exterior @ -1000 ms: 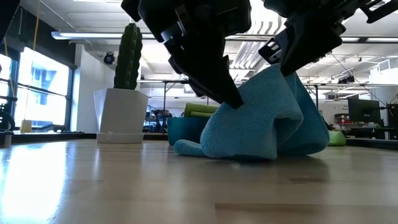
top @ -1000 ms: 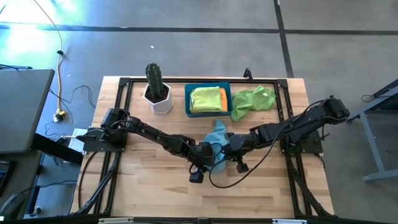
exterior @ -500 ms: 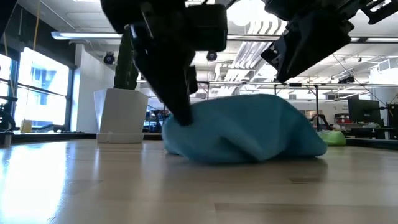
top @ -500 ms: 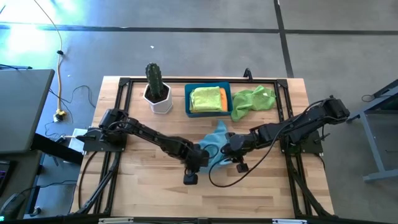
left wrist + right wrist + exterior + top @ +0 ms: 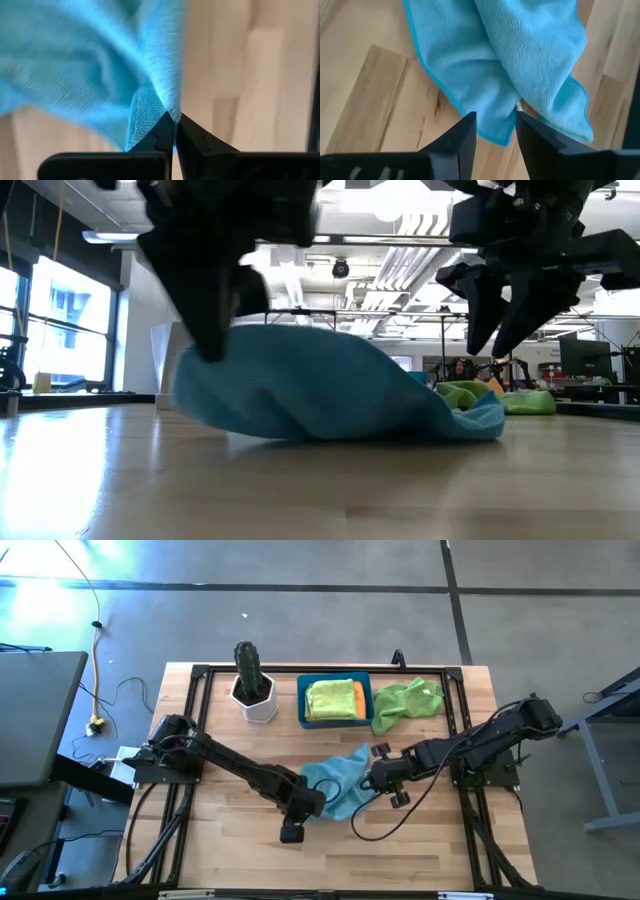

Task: Fold microfiber towels
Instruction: Fold the blue microfiber towel

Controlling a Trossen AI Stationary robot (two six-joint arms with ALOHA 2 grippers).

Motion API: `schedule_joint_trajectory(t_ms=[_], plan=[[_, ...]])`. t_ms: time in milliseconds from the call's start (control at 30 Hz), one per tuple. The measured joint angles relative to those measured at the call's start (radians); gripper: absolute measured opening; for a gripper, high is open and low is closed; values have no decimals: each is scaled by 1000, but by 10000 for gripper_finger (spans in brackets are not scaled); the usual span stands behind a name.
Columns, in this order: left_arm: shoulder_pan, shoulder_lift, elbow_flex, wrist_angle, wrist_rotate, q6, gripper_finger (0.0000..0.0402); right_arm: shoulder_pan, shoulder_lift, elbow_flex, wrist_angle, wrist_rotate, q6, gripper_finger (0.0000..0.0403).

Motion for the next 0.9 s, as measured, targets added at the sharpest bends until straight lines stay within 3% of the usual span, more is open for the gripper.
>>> schedule_joint_trajectory(t_ms=[267, 600, 900], plan=[[-7, -15, -2, -62, -53, -31, 2, -5, 2, 0, 16, -22, -37, 129], [-11, -16, -2, -87, -55, -32, 2, 17, 84, 0, 55, -71, 50, 129], [-31, -16, -2, -100, -49, -34, 2, 82, 133, 0, 121, -3, -48, 129]])
